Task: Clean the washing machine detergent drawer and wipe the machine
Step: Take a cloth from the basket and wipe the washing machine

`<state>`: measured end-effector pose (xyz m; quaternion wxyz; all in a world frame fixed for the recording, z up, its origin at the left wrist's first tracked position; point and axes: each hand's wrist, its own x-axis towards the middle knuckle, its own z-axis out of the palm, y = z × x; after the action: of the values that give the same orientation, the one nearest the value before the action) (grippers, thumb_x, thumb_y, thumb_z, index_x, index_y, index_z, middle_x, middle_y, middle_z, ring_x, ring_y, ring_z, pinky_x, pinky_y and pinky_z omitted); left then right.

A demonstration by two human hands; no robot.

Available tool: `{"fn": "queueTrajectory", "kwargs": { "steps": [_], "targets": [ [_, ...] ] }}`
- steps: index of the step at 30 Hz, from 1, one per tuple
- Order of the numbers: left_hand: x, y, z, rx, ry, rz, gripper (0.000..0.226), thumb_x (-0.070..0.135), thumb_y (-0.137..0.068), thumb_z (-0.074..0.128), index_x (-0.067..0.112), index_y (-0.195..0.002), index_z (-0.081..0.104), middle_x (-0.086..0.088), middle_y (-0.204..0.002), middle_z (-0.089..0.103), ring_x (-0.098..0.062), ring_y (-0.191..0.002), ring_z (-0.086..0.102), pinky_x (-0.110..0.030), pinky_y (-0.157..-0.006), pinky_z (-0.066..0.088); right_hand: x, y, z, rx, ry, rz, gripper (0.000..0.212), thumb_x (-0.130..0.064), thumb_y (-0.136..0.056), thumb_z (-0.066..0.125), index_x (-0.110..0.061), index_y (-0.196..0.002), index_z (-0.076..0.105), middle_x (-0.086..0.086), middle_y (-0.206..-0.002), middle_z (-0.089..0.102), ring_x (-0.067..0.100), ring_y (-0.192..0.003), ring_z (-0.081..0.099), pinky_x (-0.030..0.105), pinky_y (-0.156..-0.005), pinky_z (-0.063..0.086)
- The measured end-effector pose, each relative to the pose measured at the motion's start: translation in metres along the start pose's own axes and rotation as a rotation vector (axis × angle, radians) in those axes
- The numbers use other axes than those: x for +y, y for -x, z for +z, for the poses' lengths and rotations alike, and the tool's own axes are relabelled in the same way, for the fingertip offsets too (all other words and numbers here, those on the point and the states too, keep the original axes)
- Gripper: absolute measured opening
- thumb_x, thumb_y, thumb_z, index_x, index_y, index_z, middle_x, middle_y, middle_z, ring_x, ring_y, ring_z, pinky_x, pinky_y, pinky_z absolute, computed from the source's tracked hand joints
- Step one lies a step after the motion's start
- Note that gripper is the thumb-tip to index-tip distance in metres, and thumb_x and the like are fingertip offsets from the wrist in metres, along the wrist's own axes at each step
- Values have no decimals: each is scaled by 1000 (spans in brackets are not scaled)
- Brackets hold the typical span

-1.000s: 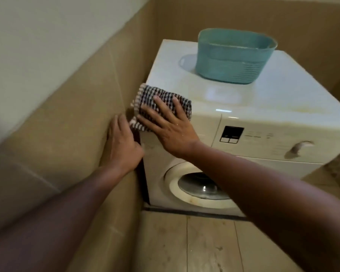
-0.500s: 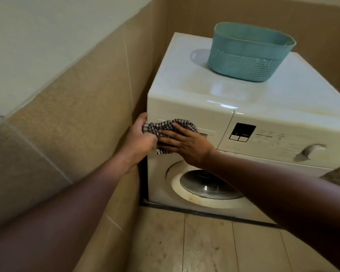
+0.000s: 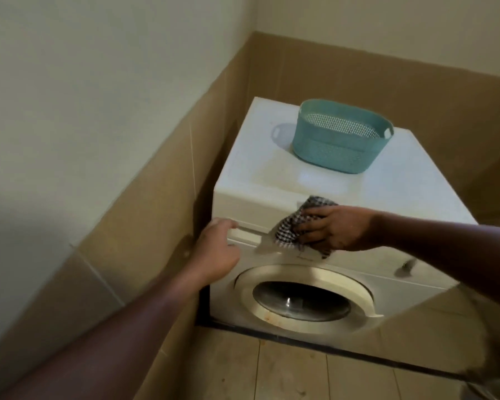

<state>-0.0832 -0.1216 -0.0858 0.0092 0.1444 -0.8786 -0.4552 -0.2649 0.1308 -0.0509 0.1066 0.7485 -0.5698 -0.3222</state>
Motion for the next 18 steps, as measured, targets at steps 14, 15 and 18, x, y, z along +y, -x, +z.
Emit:
{"fn": "queueTrajectory", "kwargs": {
  "steps": [14, 15, 18],
  "targets": [
    [295, -61, -76, 57, 389, -18, 37, 29, -96, 57, 18, -131, 54, -1, -135, 56, -18, -119, 54, -42, -101, 49, 132, 141, -177, 994, -2615, 1150, 34, -21, -93, 48, 3, -99, 70, 24, -97, 72, 32, -79, 72, 41, -79, 60],
    [315, -65, -80, 16, 395, -13, 41, 36, -96, 58, 17, -132, 54, -1, -134, 57, -17, -118, 54, -40, -99, 48, 128, 148, -178, 1074, -2735, 1091, 41, -28, -92, 49, 5, -99, 72, 23, -98, 72, 33, -82, 72, 43, -81, 59],
    [355, -78, -85, -143, 264, -18, 65, 58, -84, 64, 17, -134, 54, 0, -133, 58, -19, -121, 54, -42, -104, 45, 113, 161, -176, 1242, -2983, 800, 69, -53, -94, 48, 8, -119, 66, 30, -122, 64, 42, -105, 66, 52, -97, 52]
  ]
}}
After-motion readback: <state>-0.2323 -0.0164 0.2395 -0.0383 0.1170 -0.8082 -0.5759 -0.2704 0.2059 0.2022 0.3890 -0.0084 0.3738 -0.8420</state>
